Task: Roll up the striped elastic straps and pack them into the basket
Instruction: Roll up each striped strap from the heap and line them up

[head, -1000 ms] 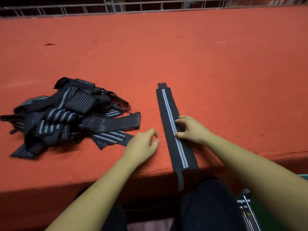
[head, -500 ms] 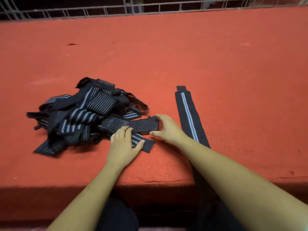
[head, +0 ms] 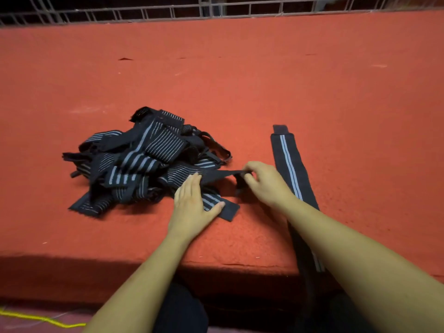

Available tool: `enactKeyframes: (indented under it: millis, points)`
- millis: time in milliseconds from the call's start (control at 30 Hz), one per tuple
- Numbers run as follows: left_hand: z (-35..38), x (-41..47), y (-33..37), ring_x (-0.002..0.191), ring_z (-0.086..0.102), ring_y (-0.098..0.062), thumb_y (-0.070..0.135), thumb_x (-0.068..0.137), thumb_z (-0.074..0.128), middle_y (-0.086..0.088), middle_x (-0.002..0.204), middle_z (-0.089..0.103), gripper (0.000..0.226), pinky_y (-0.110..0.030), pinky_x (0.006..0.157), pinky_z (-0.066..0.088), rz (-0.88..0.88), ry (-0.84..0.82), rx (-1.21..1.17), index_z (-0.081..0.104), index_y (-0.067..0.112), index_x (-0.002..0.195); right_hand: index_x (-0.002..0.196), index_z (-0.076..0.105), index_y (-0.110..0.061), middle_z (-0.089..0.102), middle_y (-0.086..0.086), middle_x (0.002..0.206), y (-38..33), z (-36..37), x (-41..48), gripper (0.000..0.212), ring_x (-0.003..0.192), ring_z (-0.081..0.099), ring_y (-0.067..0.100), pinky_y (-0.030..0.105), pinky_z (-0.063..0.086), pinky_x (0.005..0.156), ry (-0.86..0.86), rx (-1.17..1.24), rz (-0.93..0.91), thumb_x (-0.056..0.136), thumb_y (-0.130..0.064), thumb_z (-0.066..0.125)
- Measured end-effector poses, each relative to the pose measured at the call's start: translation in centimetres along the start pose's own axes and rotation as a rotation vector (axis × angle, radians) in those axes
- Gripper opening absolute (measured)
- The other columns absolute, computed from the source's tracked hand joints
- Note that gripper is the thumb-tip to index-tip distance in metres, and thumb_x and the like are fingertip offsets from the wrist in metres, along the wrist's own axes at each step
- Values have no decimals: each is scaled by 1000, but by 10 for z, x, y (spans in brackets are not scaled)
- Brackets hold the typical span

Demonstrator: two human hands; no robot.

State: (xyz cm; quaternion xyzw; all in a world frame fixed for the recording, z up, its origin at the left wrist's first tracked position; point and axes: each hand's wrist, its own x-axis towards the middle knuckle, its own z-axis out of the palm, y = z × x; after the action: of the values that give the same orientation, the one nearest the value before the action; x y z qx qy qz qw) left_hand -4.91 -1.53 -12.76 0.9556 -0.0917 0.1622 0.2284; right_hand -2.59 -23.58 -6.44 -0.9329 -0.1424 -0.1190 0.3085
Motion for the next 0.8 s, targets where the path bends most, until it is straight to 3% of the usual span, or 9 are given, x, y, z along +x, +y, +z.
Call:
enactKeyframes:
  millis: [133,233,333,467,600,667,800]
  points:
    - [-4,1,-2,145,32,-21,75,76,48,-4,153,39,98,-42,121,21,-10,-38,-6,31,14,151,69,56,-17,60,-7,62,-7,-41,-18,23,56,55,0,21,41,56,74,335,225,89,-6,58]
    - [-7,0,0,133,45,-15,66,85,45,5,140,52,72,-37,113,28,53,-47,-31,43,23,142,71,54,-10,56,1,58,-13,-71,-34,25,47,55,7,18,40,46,38,544,263,92,3,55]
    - [-11,-1,4,114,59,-16,49,92,39,8,116,66,47,-33,99,31,103,-4,-161,65,20,118,87,59,7,54,10,60,-18,-87,-46,12,39,55,10,16,38,36,33,692,298,95,8,50]
    - [-26,-3,16,91,63,-15,36,93,46,0,96,73,38,-41,87,48,97,102,-341,72,10,100,94,62,9,60,12,70,-9,-96,-50,11,50,61,14,18,45,42,27,697,387,96,3,53]
    - [-63,3,51,89,65,-2,25,95,55,9,93,72,22,-21,84,48,77,120,-557,71,13,104,86,64,-4,62,4,69,1,-105,-49,15,54,60,9,19,49,50,2,638,411,97,-1,55]
    - [-81,8,64,87,64,2,16,98,60,13,90,73,12,-17,83,48,50,19,-692,71,13,101,82,64,-8,62,3,69,9,-107,-48,17,57,60,11,23,51,53,-26,618,424,97,-4,57]
    - [-90,19,58,86,68,-11,15,96,64,4,88,76,10,-37,86,53,-150,34,-782,73,13,94,83,65,-9,62,4,75,28,-112,-47,11,68,57,15,28,44,65,-147,417,393,93,-6,65]
